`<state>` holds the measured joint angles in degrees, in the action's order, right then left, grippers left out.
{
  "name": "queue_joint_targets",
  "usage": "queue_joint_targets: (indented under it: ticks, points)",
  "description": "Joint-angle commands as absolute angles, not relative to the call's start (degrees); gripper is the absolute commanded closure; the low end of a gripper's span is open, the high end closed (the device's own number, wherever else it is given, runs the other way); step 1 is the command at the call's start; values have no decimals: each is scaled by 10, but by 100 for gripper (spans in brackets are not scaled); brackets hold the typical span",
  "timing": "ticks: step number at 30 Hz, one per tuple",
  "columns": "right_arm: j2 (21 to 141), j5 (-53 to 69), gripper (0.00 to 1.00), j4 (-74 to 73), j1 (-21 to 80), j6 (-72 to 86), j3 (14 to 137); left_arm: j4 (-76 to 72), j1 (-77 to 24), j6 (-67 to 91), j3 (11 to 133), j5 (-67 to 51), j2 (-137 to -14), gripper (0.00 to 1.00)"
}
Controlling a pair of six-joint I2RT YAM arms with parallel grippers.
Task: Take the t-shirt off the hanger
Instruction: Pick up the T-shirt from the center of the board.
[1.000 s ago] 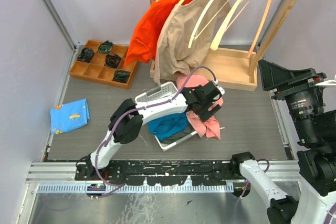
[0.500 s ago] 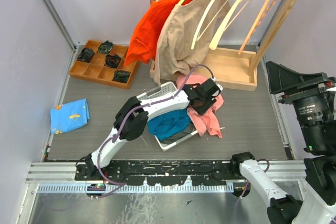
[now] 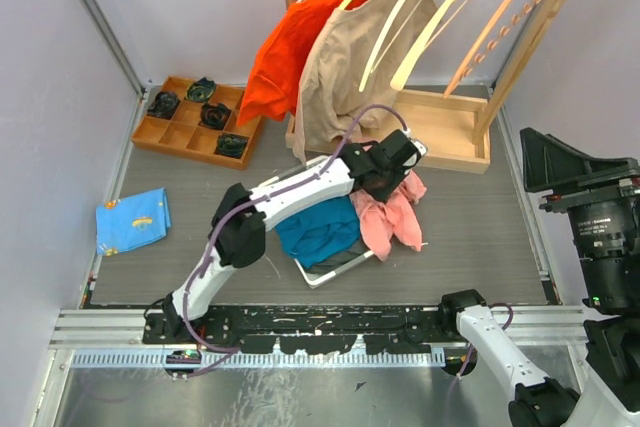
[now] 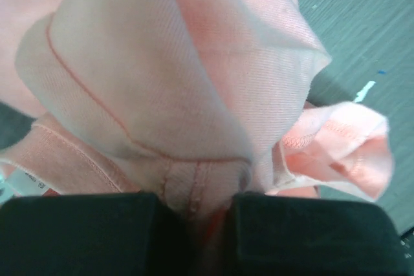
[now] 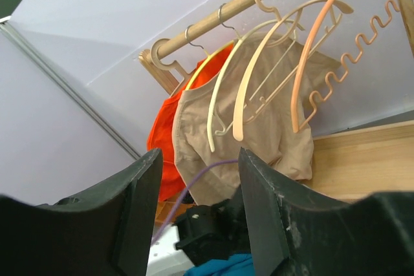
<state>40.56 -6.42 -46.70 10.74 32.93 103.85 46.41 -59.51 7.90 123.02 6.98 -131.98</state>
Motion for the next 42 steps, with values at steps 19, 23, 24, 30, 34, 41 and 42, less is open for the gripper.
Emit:
queue_joint_targets:
  ticks: [19,23,24,30,34,41,42]
  points:
    - [410,-78,44,-349,109,327,932,467,-706,28,1247,165,-923,100]
    - [413,-73,44,-348,109,328,933,466,-705,8,1245,196,-902,100]
    - [413,-73,44,-347,109,328,933,466,-704,3,1246,205,-898,100]
    - [415,-69,44,-348,109,327,941,466,-706,-13,1265,251,-884,100]
    - [415,-68,44,-350,109,327,945,427,-706,-23,1244,282,-854,100]
    - [412,-68,44,-352,109,327,948,360,-705,-61,1186,340,-800,100]
    - [412,-67,44,-353,109,327,948,352,-705,-66,1176,343,-791,100]
